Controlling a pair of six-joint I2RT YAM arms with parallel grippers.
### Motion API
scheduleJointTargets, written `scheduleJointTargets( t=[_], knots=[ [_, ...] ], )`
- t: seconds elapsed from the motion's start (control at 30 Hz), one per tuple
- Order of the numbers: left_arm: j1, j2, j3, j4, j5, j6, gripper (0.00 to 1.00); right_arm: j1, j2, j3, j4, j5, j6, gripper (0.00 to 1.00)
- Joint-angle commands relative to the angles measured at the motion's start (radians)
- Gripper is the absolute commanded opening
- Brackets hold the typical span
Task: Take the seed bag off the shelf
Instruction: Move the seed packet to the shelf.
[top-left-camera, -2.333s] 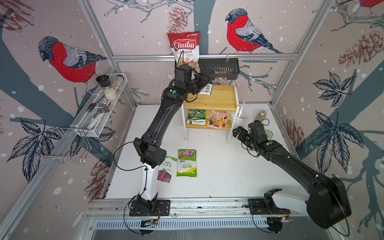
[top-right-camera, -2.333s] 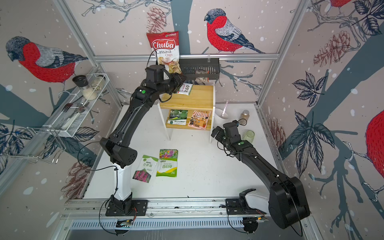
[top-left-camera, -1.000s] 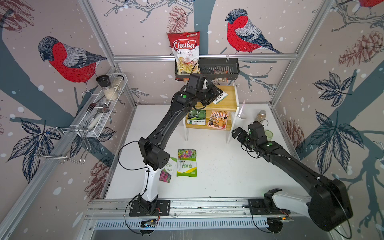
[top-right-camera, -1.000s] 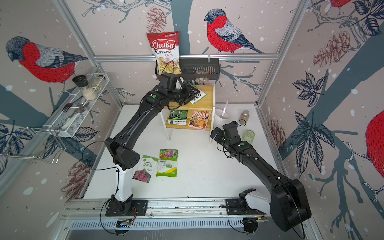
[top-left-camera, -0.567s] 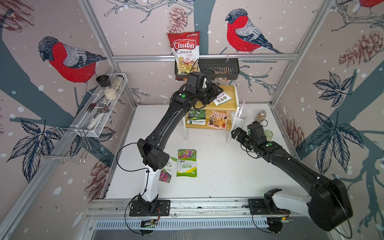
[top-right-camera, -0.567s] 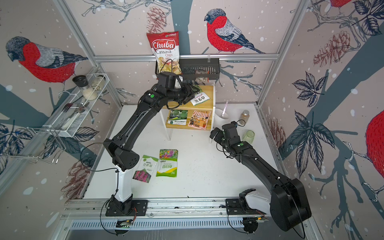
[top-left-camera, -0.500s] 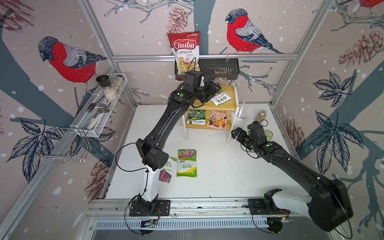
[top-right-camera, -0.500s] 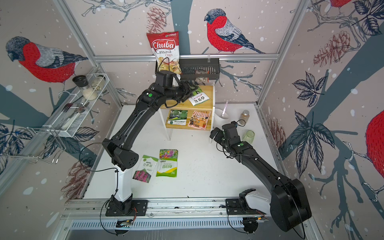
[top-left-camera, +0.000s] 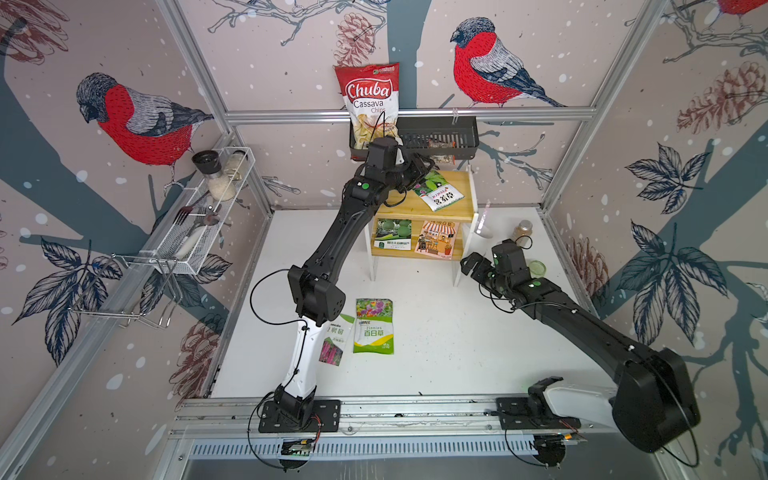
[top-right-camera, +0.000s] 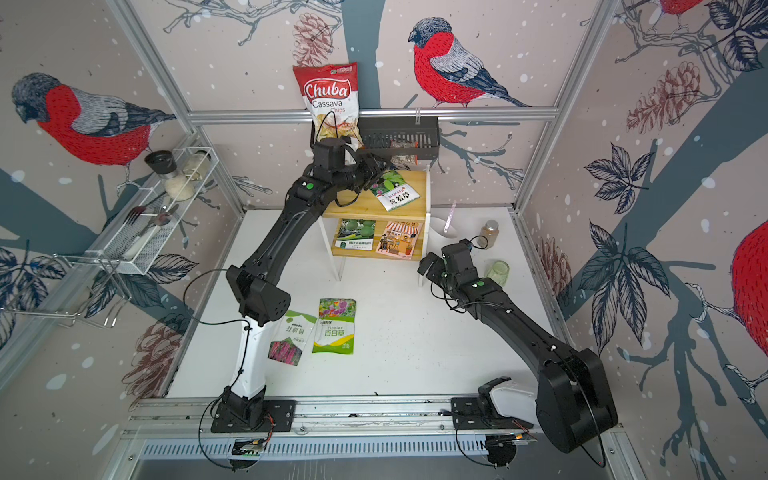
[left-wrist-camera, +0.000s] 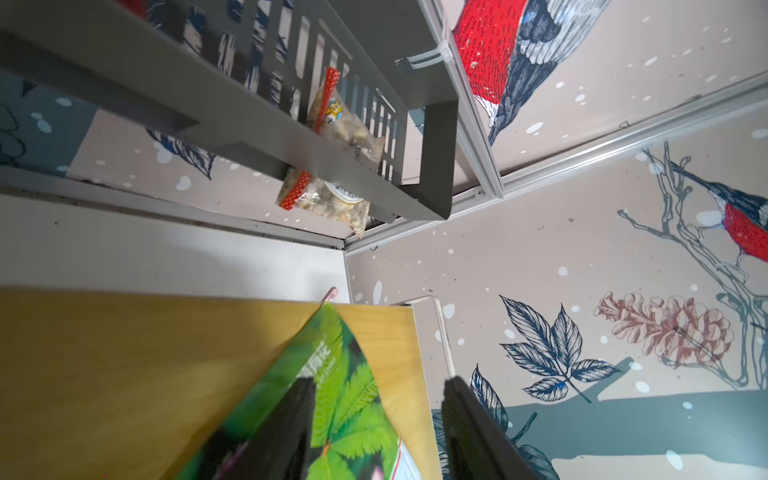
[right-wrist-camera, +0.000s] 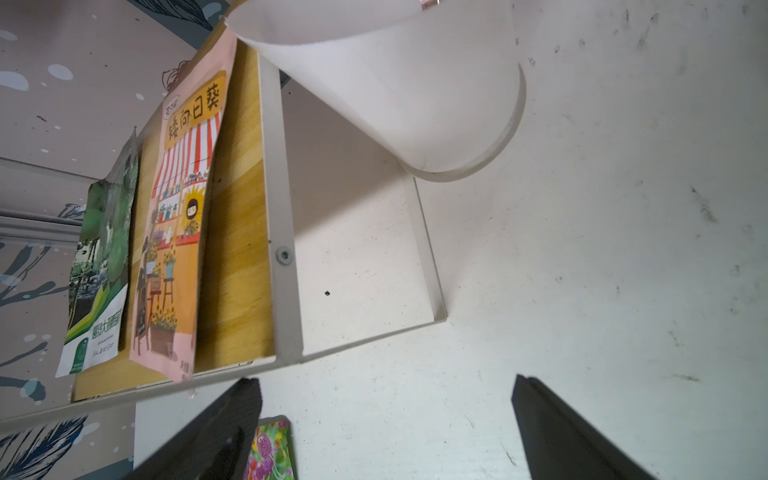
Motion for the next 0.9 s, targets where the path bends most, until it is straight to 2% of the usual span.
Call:
scheduleJointTargets(
  t=[0.0, 0.33, 0.53, 0.87],
  knots=[
    [0.005, 0.008, 0.008, -0.031, -0.034, 0.039, 0.55, 0.000, 0.003, 0.011, -0.011, 0.001, -0.024, 1.00],
    [0.018, -0.043, -0.030, -0.285, -0.099, 0.040, 0.55, -0.010, 0.041, 0.021, -0.002, -0.027, -0.048, 1.00],
    [0.019, -0.165, -0.188, -0.271, -0.106, 0.022, 0.55, -0.017, 0.047, 0.029, 0.000, -0.036, -0.066, 1.00],
    [0.000, -0.249, -0.202, -0.334, -0.118, 0.057, 0.55, -0.021, -0.022, 0.012, -0.032, -0.033, -0.073, 1.00]
  ],
)
